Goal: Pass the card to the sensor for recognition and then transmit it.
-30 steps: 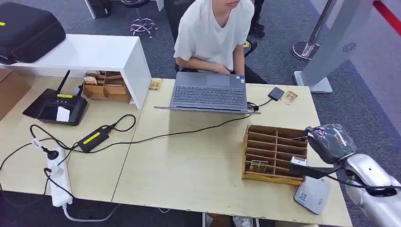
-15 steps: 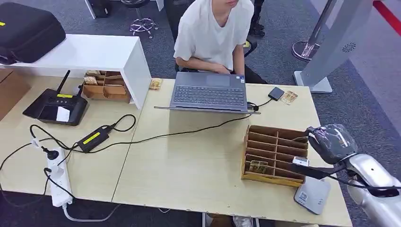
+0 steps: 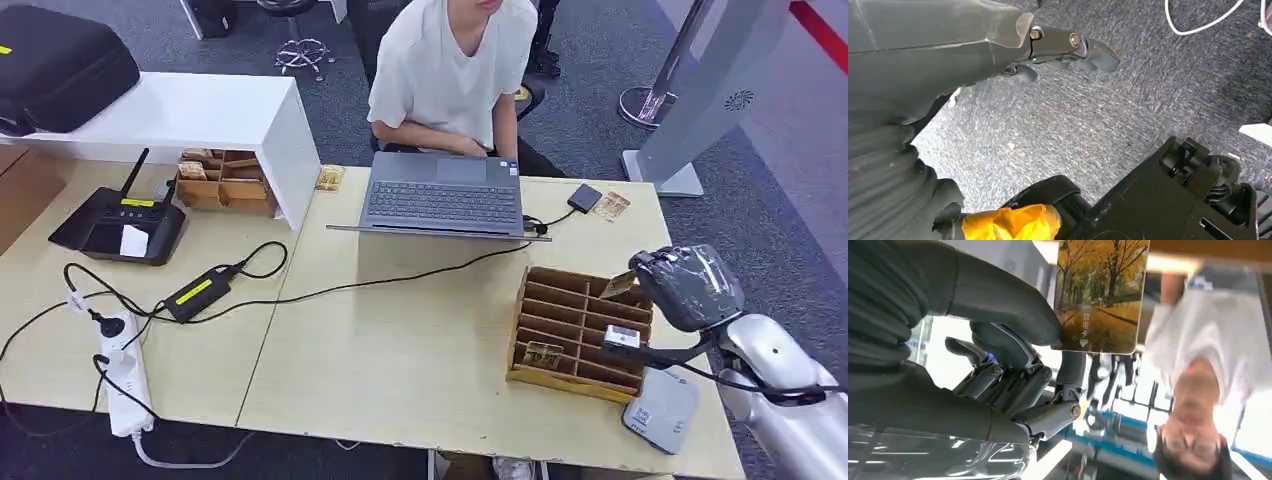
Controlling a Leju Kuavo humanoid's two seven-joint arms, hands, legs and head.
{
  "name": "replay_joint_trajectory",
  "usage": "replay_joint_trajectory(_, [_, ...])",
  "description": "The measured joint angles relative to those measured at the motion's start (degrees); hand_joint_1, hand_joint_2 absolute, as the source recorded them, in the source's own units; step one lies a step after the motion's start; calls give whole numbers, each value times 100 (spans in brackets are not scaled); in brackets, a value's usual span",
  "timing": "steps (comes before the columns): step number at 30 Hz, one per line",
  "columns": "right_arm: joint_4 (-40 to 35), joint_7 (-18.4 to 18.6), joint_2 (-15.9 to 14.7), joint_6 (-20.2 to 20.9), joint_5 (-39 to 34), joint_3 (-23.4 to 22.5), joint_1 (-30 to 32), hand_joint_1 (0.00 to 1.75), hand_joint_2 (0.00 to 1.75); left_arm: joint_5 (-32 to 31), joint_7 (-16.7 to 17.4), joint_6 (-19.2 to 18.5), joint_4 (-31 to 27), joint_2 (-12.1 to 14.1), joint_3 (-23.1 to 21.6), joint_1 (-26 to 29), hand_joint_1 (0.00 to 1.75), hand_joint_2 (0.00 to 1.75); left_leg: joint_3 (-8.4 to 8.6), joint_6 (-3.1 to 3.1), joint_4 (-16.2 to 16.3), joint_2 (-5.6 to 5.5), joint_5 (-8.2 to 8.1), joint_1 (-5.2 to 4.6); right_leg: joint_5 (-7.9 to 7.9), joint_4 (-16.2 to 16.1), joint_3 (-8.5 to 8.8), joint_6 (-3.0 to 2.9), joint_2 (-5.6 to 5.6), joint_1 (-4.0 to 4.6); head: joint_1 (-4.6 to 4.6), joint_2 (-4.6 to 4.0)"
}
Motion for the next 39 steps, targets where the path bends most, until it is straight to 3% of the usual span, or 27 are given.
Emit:
replay_joint_trajectory(4, [-109,37,144,-301,120,2,-22,175,175,-52,-2,-31,0,-2,-41,-22,0,175,0,0,0,1,0,0,0,0,0,0,1,0,0,0])
replay_joint_trajectory(18, [-151,50,452,-166,253,188,-442,175,175,-131,-2,-127,0,-2,-131,-42,0,175,-2,-1,-1,4,1,0,1,3,-1,-1,5,0,0,0])
replay_joint_trajectory(26, [643,483,1268,-240,732,503,-1611,175,175,-374,-39,-238,0,-20,-337,-103,0,175,4,-14,0,11,11,1,3,10,-6,-3,15,0,0,0])
replay_joint_trajectory(31, [1009,533,1562,-344,771,625,-1965,175,175,-387,-72,-275,0,-24,-417,-102,0,175,-3,-12,0,2,13,1,3,12,-6,-3,7,0,0,0])
replay_joint_trajectory(39, [2480,1165,2231,-1064,1418,783,-3099,175,175,-431,-201,-544,0,-24,-717,-141,0,175,-5,-13,1,2,18,1,6,13,-15,-8,8,-1,0,0])
